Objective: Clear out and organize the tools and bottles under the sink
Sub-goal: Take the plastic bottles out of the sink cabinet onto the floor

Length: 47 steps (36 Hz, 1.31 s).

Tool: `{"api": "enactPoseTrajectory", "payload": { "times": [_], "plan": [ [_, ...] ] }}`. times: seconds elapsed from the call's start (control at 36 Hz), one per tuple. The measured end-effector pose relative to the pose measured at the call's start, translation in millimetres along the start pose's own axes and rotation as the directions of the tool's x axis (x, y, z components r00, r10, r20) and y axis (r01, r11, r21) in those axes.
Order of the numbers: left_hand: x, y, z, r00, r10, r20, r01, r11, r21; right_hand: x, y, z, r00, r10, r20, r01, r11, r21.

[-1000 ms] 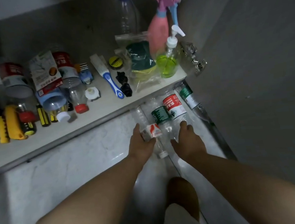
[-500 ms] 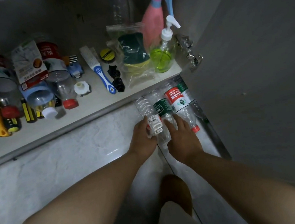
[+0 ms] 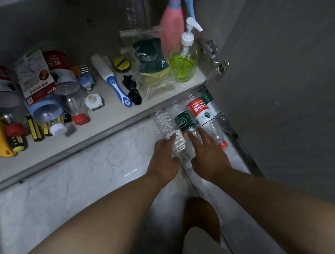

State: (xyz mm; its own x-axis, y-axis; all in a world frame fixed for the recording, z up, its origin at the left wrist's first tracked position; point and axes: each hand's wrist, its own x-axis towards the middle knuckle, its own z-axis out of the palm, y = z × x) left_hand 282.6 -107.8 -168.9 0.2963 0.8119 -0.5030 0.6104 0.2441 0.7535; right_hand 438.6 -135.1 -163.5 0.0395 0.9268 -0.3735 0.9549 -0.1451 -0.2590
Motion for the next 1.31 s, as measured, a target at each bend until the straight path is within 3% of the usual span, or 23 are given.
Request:
{"api": "enactPoseTrajectory", "payload": {
  "times": [0.28,0.36,0.53,0.69,1.11,1.19,1.31],
  "plan": [
    [-1,3,1,0.997,-0.014,-0.07,0.016,1.0,0.026,12,0,-6,0.998,0.029,0.051,-0.02,0.984,-0.178],
    [-1,3,-1,0.997,-0.028,-0.066,0.029,0.999,0.02,11,-3,-5,0.999,-0.02,0.044,0.029,0.979,-0.204],
    [-2,0,-5,0.998,-0.038,-0.057,0.038,0.999,-0.002,2,-13,2,0.985,-0.153,0.078,0.164,0.973,-0.162],
    [4,1,-4,0.999,0.0,-0.035,0.001,0.999,0.037,3,-11,1,0.99,-0.141,0.007,0.141,0.989,-0.041],
    [6,6,-11,0.999,-0.02,0.036,0.017,0.995,0.101,3,-6,-13,0.976,-0.212,-0.044,0.214,0.976,0.044],
    [-2,10,-26,0.999,-0.005,0.052,-0.004,0.986,0.168,1,-10,-22,0.967,-0.254,-0.033,0.254,0.967,0.012],
    [-17,18,-64,0.983,0.093,0.157,-0.145,0.923,0.357,-2,-27,-42,0.952,-0.303,0.032,0.303,0.953,0.012]
  ]
}}
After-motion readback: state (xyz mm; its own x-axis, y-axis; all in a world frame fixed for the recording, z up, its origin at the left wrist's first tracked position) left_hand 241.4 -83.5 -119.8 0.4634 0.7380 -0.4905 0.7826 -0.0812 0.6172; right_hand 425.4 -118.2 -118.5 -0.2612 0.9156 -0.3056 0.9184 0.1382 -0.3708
